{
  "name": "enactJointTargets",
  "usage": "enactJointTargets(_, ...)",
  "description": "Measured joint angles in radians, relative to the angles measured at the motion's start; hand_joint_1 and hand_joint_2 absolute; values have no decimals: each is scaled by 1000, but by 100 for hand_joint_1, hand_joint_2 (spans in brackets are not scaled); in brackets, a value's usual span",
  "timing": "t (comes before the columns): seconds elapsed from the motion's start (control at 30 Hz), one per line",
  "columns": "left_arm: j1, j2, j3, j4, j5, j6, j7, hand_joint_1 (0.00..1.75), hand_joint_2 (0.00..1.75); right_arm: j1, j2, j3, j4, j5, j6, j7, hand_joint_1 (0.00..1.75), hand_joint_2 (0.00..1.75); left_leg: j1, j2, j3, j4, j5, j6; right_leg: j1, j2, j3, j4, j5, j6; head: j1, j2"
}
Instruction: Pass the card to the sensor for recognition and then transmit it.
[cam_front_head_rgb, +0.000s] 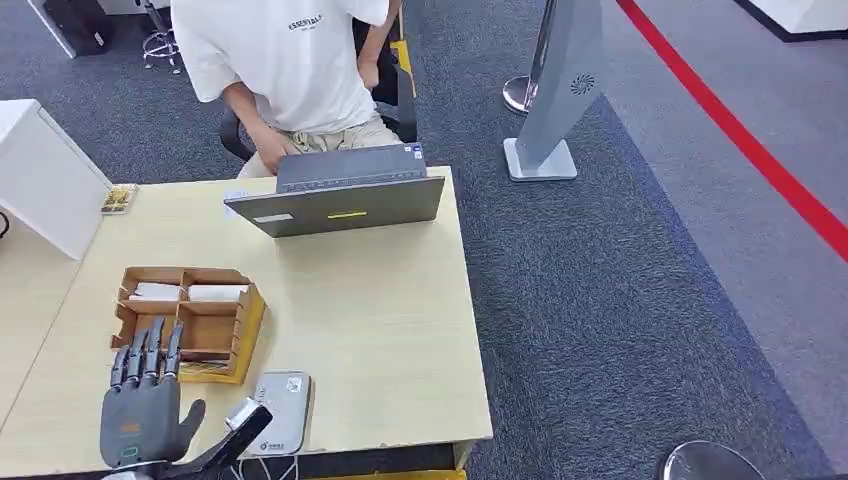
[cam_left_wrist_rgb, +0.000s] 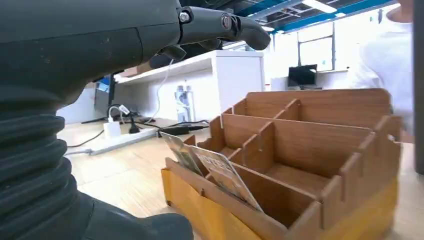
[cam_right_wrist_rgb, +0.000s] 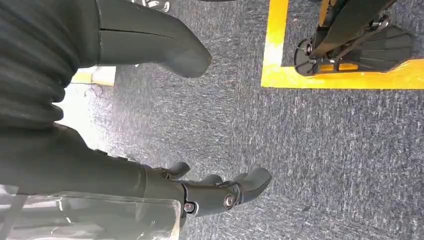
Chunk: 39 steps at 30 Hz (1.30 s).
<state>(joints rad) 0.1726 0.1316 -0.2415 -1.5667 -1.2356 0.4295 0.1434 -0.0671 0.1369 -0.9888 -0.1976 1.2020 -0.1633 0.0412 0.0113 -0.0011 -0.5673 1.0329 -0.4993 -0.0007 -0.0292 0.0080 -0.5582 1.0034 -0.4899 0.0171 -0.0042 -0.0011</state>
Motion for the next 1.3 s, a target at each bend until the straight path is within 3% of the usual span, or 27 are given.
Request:
enactJointTargets(0.6, -13, -11, 53, 8, -27, -9, -8, 0, 175, 0, 0, 0, 0, 21, 5, -8, 0, 175, 0, 0, 0, 0, 0, 0, 0, 0, 0, 0, 0, 0, 0, 0)
enactJointTargets(1.3, -158, -83, 53, 169, -66, -18, -25, 0, 175, -1, 0, 11, 0, 49, 14, -8, 0, 175, 0, 0, 0, 0, 0, 0, 0, 0, 0, 0, 0, 0, 0, 0)
